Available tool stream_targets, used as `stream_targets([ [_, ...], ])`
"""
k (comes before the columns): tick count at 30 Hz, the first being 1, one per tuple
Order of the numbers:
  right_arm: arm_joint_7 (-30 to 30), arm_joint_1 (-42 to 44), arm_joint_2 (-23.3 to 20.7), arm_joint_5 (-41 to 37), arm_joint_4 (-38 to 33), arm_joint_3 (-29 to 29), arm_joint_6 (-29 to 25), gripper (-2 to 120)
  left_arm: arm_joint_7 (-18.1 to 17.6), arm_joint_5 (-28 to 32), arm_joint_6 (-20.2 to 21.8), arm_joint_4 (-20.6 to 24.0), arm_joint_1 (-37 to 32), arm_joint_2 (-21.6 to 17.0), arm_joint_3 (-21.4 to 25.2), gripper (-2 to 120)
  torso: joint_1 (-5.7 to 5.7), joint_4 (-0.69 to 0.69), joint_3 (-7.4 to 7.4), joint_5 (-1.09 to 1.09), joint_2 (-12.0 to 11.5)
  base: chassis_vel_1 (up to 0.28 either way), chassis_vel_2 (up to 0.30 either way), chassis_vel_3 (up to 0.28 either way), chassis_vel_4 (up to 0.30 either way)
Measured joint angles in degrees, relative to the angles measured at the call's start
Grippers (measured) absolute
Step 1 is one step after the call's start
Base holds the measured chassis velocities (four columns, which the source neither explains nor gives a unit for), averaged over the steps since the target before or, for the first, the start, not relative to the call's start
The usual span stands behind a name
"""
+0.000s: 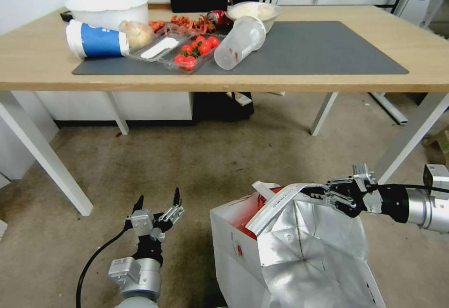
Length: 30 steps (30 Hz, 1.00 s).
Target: Pick up the food delivery bag from the floor and place it on the table.
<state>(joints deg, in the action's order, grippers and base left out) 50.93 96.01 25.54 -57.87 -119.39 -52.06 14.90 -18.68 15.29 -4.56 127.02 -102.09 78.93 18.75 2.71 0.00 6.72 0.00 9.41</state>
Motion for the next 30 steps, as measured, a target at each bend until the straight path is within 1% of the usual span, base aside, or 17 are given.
stream_targets([
  [2,0.35,0.00,-0.08,-0.08,0.11,0.00,0.00,0,-0.01,-0.19,0.04,0.21,-0.14,0.01,-0.02,100,0.13,0.00,0.48,0.00,0.62,0.000,0.000,0.000,0.000],
  [9,0.73,-0.01,-0.21,-0.21,0.21,-0.07,0.02,0,-0.01,-0.38,0.06,0.31,-0.16,0.11,-0.05,100,0.49,0.00,1.33,0.00,1.84,0.000,0.000,0.000,0.000],
  [10,0.76,-0.02,-0.25,-0.25,0.25,-0.08,0.05,0,-0.01,-0.41,0.06,0.29,-0.14,0.17,-0.09,100,0.58,0.00,1.82,0.00,2.42,0.000,0.000,0.000,0.000],
  [14,0.79,-0.07,-0.32,-0.28,0.32,-0.06,0.08,0,-0.03,-0.45,0.05,0.18,-0.13,0.19,-0.11,100,0.69,0.00,2.40,0.00,3.10,0.000,0.000,0.000,0.000],
  [17,0.91,-0.13,-0.43,-0.28,0.35,-0.01,0.09,0,-0.05,-0.47,0.05,-0.02,-0.03,0.16,-0.02,100,0.95,0.00,3.18,0.00,4.14,0.000,0.000,0.000,0.000],
  [23,0.92,-0.21,-0.47,-0.28,0.43,0.12,0.09,0,-0.08,-0.44,0.04,-0.24,0.04,0.16,0.00,100,1.26,0.00,3.90,0.00,5.15,0.000,0.000,0.000,0.000],
  [25,0.97,-0.25,-0.66,-0.28,0.48,0.16,0.10,0,-0.10,-0.43,0.04,-0.31,0.07,0.22,-0.03,100,1.45,0.00,4.48,0.00,5.93,0.000,0.000,0.000,0.000],
  [30,1.07,-0.30,-0.85,-0.29,0.57,0.17,0.11,0,-0.12,-0.46,0.04,-0.35,0.08,0.24,-0.05,100,1.72,0.01,5.04,0.00,6.75,0.000,0.000,0.000,0.000],
])
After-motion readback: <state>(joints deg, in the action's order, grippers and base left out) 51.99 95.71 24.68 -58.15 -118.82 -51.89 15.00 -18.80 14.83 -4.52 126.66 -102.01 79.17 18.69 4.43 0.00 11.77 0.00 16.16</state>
